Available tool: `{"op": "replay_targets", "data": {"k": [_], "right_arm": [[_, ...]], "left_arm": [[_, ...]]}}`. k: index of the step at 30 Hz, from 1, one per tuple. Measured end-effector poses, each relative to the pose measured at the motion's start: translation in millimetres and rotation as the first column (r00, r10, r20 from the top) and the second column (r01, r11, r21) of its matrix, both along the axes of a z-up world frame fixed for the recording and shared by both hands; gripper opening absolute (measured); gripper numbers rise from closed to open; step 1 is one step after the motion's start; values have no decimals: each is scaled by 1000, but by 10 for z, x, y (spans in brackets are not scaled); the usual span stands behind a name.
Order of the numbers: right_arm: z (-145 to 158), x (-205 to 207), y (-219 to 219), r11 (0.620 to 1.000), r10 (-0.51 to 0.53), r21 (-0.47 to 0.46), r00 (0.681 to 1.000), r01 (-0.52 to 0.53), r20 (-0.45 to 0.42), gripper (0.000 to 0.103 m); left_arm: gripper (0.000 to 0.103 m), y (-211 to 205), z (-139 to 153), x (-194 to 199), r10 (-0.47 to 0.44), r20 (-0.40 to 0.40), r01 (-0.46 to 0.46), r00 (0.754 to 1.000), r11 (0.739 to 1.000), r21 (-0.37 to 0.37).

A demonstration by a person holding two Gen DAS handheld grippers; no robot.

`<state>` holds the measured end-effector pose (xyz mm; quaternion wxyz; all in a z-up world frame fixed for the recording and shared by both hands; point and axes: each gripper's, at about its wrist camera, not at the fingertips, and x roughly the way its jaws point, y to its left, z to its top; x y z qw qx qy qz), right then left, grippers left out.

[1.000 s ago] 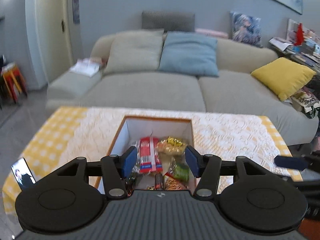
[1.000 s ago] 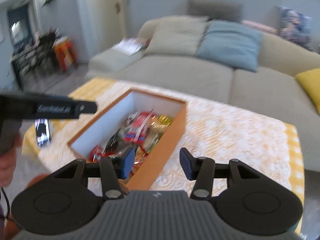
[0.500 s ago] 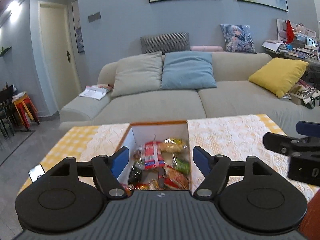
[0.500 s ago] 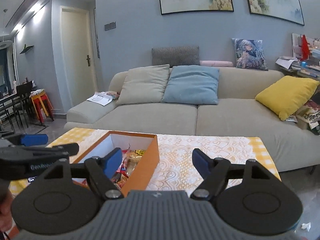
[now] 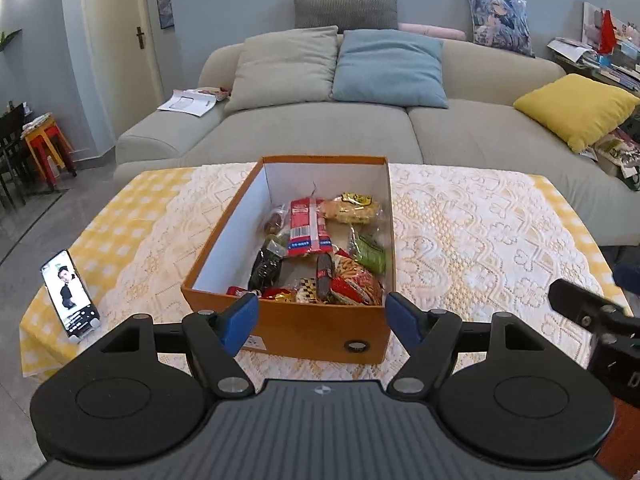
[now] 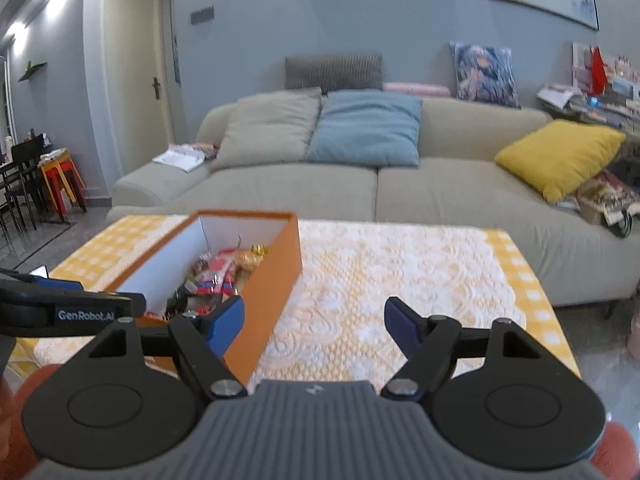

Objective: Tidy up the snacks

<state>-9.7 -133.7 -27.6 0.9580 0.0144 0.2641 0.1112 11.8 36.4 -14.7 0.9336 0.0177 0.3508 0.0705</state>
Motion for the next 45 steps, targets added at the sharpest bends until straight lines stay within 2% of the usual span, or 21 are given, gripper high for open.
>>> {"op": "replay_targets", "data": {"k": [10,45], "right_arm": [[-58,-19,64,1000,16,-16,1000,-16,-7,75],[-39,-32,58,1000,12,-12,1000,-12,-1,75]], "left_arm": [[85,-20,7,-24,-19,-2,19,1000,1000,-20],[82,-87,42,-25,-71,4,71,997,997,-13]]}}
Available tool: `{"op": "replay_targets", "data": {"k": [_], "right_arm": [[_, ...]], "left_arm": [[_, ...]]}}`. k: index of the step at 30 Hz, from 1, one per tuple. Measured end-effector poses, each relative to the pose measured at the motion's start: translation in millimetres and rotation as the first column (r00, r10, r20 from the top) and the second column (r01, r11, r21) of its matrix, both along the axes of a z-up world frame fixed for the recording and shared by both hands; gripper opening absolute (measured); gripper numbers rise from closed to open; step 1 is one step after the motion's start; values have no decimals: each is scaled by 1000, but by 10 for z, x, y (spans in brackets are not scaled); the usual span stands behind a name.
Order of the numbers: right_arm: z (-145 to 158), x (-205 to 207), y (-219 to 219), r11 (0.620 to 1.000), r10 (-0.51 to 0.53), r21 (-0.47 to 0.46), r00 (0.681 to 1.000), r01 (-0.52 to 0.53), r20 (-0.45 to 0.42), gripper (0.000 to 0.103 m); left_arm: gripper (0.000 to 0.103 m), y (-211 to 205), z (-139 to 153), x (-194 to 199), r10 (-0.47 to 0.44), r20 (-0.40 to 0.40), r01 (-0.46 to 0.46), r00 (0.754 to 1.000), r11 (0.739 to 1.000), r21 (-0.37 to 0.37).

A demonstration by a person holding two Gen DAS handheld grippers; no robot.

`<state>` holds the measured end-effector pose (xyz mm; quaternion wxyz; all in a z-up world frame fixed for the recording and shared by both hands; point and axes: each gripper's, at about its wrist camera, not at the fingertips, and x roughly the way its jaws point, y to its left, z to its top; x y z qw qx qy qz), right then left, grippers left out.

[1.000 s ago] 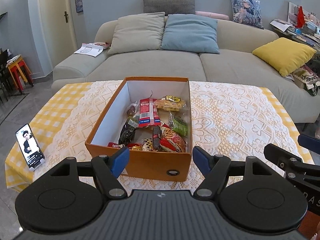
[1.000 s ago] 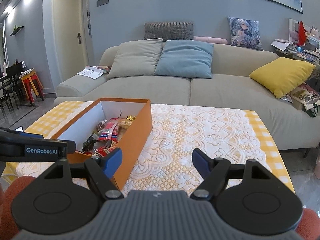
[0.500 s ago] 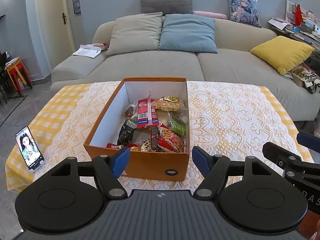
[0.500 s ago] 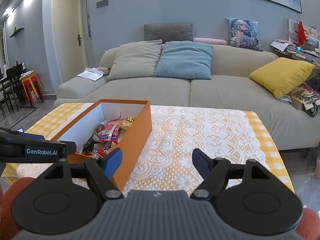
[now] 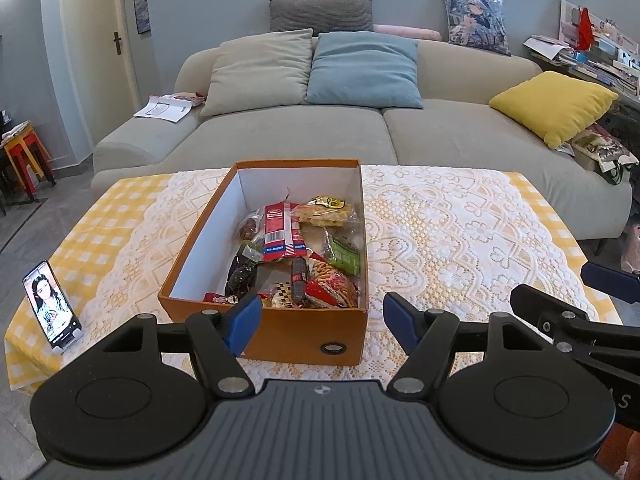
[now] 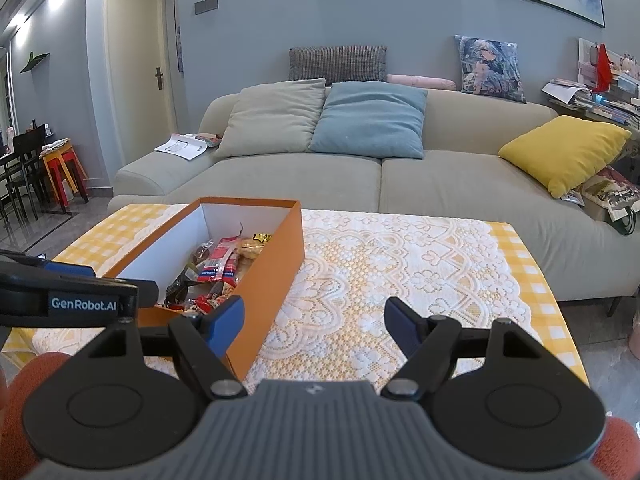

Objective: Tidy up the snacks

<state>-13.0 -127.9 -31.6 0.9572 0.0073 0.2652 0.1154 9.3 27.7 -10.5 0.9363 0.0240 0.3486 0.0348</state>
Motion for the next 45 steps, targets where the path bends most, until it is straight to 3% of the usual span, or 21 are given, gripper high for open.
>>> {"op": "replay_targets", "data": {"k": [45], "right_arm": [[-33,46,-11,1000,10,-8,1000,-10,-23,75]], "left_arm": [[80,36,-19,2,-15,-24,15,1000,1000,-5]]}}
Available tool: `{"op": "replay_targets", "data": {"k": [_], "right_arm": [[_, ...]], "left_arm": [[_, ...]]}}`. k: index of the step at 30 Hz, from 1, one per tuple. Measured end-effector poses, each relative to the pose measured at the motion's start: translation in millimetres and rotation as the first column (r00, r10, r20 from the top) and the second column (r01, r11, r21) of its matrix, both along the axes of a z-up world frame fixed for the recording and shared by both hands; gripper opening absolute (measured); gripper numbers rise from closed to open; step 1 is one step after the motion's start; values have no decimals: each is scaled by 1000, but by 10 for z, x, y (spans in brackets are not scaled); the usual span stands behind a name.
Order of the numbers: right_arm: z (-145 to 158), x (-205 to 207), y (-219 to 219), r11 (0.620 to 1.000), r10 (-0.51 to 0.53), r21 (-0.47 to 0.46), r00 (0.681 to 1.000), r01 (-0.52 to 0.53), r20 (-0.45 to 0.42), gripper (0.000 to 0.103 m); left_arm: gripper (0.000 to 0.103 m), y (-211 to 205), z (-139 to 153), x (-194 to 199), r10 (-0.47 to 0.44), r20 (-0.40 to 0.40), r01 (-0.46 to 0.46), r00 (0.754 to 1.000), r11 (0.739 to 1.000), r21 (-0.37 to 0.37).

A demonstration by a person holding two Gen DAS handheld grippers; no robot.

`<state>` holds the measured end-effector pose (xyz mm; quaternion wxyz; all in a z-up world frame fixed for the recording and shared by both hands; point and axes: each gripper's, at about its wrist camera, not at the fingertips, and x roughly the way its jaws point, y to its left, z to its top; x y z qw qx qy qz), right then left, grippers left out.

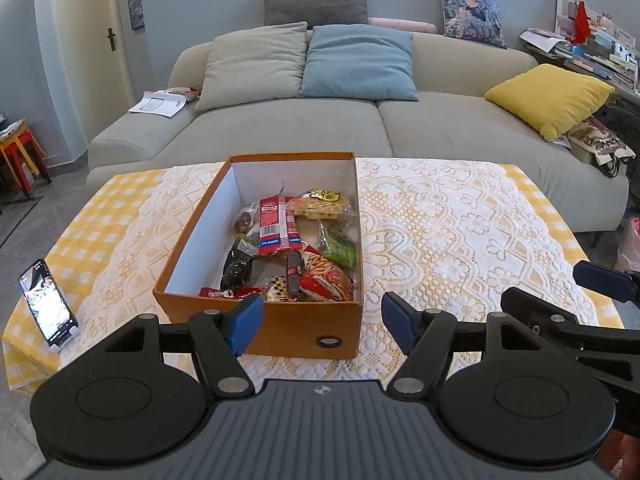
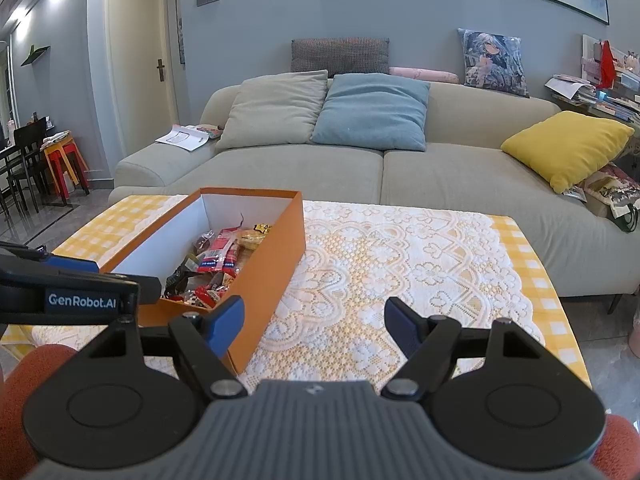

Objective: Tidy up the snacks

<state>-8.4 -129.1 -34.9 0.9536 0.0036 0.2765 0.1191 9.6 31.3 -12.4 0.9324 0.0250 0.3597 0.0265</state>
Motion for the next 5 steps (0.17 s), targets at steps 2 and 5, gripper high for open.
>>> {"op": "replay_targets", "data": {"k": [2,5], "right_arm": [[-8,5,-4,1000,1,0,1000,-1,-2,75],[-19,6,-1,1000,3,-2,1000,-3,-5,75]], "left_arm": [[80,-6,2,7,2,-1,-2,1000,1000,5],[79,-15,-2,3,-3,-1,3,1000,1000,13]]}}
